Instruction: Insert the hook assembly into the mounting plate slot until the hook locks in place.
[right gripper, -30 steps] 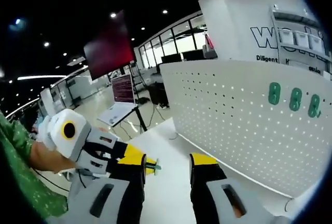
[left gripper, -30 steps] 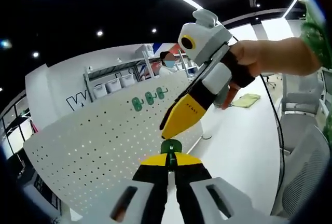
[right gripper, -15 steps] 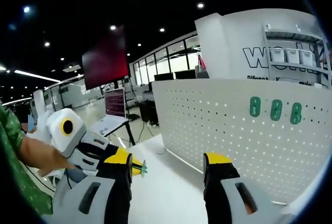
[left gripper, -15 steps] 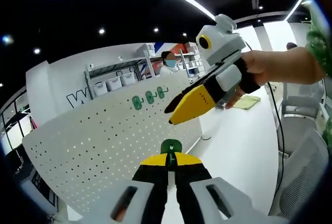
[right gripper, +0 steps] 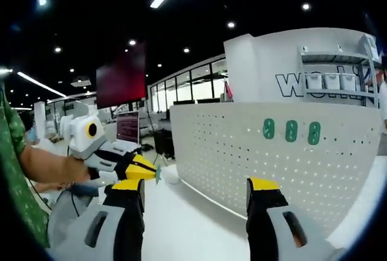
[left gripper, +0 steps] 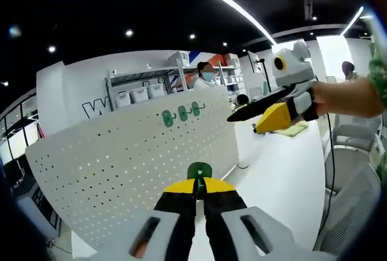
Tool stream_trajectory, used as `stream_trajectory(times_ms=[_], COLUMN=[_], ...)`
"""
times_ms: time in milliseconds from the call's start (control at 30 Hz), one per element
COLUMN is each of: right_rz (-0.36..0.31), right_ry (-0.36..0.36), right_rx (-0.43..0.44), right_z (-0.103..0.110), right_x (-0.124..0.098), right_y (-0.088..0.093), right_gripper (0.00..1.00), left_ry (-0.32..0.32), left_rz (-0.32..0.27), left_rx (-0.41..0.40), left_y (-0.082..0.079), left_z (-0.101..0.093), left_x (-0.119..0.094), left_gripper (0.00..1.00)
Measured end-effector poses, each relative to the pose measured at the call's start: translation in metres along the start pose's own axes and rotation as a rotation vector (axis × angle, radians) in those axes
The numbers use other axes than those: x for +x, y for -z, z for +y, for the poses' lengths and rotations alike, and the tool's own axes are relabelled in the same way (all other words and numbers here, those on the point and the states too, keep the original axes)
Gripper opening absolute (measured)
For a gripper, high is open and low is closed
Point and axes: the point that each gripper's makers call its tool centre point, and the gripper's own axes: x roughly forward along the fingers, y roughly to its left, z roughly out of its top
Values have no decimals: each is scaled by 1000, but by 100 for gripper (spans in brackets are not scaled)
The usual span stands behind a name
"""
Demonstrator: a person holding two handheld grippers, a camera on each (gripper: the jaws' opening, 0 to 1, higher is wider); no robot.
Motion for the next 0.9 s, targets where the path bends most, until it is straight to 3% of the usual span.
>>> stream_trajectory(times_ms=[433, 900], right_rz=[-8, -101], right_ry=[97, 159], right_rx=[-60, -43], right_z=[-8, -13], right_x=[-58, -99], right_y=[23, 6], right_gripper=[75, 80], left_ry=[-48, -126], left_rz=[-19, -67], left_rx=[-81, -124], left_y=[-6, -39], left_z=[24, 56], left_x=[12, 43], left_gripper=[3, 3])
